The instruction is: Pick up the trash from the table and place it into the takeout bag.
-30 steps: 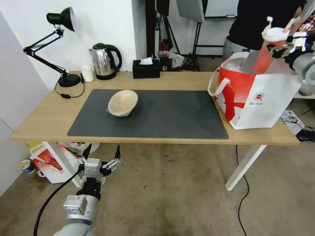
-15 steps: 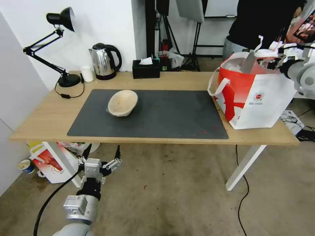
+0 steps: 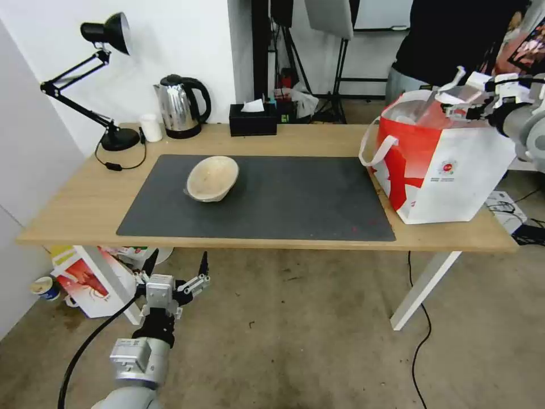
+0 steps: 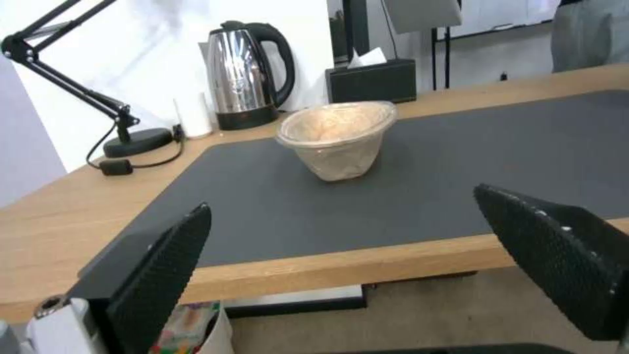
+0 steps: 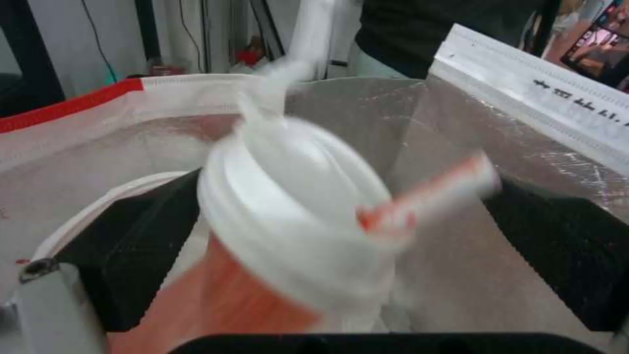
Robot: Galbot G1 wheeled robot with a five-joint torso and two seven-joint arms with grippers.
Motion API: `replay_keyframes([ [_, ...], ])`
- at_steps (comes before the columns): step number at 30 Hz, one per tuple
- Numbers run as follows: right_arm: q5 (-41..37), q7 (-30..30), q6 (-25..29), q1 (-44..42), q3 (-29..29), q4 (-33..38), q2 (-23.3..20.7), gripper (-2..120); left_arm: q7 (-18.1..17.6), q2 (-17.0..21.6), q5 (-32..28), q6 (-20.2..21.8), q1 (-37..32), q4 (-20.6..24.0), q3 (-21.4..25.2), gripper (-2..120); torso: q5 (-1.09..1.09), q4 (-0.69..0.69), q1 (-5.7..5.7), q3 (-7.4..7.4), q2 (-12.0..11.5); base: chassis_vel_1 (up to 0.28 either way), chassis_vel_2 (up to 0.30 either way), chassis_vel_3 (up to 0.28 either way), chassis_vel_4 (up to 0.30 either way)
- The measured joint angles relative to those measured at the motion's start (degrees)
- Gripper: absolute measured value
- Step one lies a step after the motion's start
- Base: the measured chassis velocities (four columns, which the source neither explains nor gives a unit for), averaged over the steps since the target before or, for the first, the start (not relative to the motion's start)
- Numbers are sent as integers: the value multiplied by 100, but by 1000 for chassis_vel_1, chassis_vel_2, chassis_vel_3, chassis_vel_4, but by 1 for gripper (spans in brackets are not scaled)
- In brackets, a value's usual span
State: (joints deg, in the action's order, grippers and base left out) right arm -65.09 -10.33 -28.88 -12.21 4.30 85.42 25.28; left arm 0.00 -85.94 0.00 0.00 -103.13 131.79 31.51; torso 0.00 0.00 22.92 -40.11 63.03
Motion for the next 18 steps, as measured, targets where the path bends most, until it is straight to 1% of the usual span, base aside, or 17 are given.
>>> replay_keyframes([
  [8, 56, 15, -22, 51, 0, 14, -75, 100, 0, 0, 0, 0, 0, 0, 0, 100, 0, 0, 0, 0, 0, 0, 0, 0, 0],
  [18, 126, -26, -189, 63, 5, 8, -91, 100, 0, 0, 0, 0, 0, 0, 0, 100, 0, 0, 0, 0, 0, 0, 0, 0, 0],
])
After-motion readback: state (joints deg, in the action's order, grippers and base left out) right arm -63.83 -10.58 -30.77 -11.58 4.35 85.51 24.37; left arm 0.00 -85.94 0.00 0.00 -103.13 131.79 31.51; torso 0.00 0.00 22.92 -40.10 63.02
